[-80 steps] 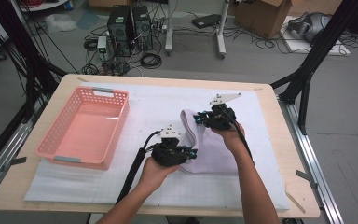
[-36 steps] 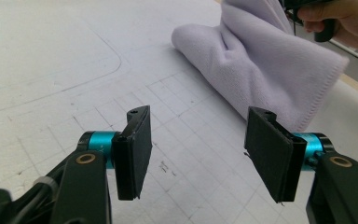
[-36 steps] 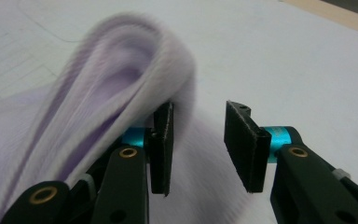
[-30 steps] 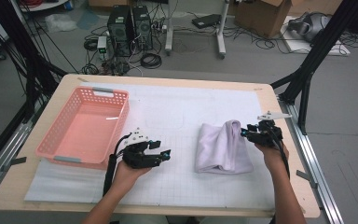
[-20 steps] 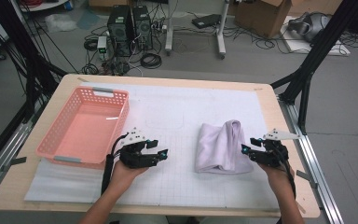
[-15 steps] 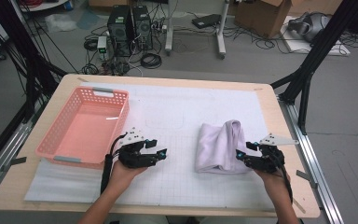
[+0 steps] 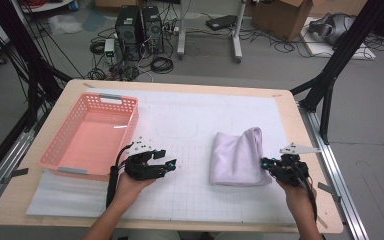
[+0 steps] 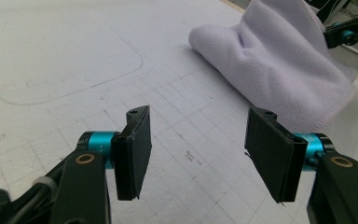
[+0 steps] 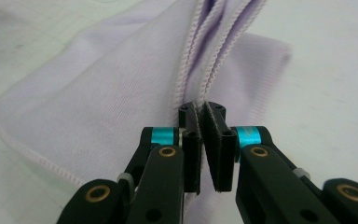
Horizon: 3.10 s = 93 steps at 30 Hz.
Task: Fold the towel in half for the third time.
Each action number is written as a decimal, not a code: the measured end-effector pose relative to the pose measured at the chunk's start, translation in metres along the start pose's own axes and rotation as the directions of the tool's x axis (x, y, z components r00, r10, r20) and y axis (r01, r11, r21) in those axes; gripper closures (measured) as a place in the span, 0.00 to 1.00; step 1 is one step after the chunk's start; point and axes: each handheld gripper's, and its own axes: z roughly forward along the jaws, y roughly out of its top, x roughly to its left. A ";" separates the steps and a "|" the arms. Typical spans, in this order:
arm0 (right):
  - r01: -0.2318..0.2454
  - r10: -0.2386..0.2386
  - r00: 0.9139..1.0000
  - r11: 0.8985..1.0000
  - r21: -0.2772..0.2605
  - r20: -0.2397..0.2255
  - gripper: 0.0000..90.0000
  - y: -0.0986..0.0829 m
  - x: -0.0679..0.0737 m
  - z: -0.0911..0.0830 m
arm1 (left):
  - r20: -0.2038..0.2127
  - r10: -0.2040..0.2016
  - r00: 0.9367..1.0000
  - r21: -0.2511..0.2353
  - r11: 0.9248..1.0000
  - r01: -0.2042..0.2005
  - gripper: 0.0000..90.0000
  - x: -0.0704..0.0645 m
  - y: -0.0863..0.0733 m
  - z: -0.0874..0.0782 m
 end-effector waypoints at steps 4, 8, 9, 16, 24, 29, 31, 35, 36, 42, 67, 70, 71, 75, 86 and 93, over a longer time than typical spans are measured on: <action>-0.005 0.002 0.999 0.998 0.066 0.054 0.92 -0.007 -0.006 -0.002 | -0.001 -0.004 1.000 0.000 1.000 0.004 0.46 0.000 0.000 0.001; -0.014 0.014 0.996 1.000 -0.006 0.091 0.68 -0.007 -0.008 -0.005 | -0.003 -0.003 1.000 0.002 1.000 0.003 0.46 0.000 0.000 0.001; -0.005 0.009 0.995 0.999 -0.033 0.100 0.65 -0.004 -0.006 -0.006 | -0.002 -0.004 1.000 0.002 1.000 0.004 0.46 0.000 0.000 0.001; 0.083 -0.078 0.995 0.991 -0.108 0.055 0.61 0.041 0.007 0.013 | 0.000 -0.004 1.000 0.003 1.000 0.004 0.46 0.001 -0.001 0.001; 0.101 -0.102 0.994 0.994 -0.033 -0.024 0.61 0.084 0.013 0.070 | 0.007 -0.003 1.000 0.012 1.000 0.003 0.46 0.000 -0.002 0.002; 0.087 -0.084 0.995 0.995 0.045 -0.053 0.61 0.088 0.014 0.100 | 0.003 -0.002 1.000 0.012 1.000 0.002 0.46 0.001 -0.002 0.002; 0.086 -0.082 0.995 0.993 0.076 -0.057 0.61 0.088 0.015 0.109 | 0.002 -0.002 1.000 0.014 1.000 0.002 0.46 0.001 -0.002 0.002; 0.080 -0.071 0.995 0.987 0.137 -0.067 0.63 0.084 0.014 0.126 | 0.003 -0.005 1.000 0.013 1.000 0.005 0.46 0.002 -0.003 0.003; 0.072 -0.062 0.995 0.988 0.139 -0.075 0.67 0.083 0.014 0.128 | 0.003 -0.005 1.000 0.013 1.000 0.005 0.46 0.002 -0.003 0.003; 0.103 -0.091 0.990 0.988 0.119 -0.106 0.94 0.085 0.016 0.128 | 0.000 -0.008 1.000 0.015 1.000 0.008 0.46 0.003 -0.003 0.003; 0.123 -0.125 0.990 0.992 0.033 0.070 0.72 0.076 0.003 0.086 | -0.003 -0.019 1.000 0.008 1.000 0.019 0.46 0.004 -0.003 0.002; 0.125 -0.132 0.988 0.989 0.077 0.084 0.69 0.062 -0.003 0.090 | -0.002 -0.018 1.000 0.009 1.000 0.018 0.46 0.004 -0.004 0.002; 0.132 -0.142 0.984 0.986 0.104 0.103 0.69 0.056 -0.005 0.092 | -0.005 -0.022 1.000 0.008 1.000 0.022 0.46 0.004 -0.004 0.002; 0.122 -0.140 0.978 0.985 0.120 0.153 0.68 0.044 -0.009 0.084 | -0.005 -0.024 1.000 0.006 1.000 0.024 0.46 0.004 -0.004 0.001; 0.131 -0.132 0.990 0.991 0.010 0.051 0.58 0.069 -0.001 0.085 | -0.003 -0.020 1.000 0.013 1.000 0.020 0.46 0.004 -0.004 0.003; 0.187 -0.185 0.982 0.979 0.086 -0.029 0.67 0.086 0.013 0.125 | -0.003 -0.023 1.000 0.011 1.000 0.023 0.46 0.004 -0.004 0.002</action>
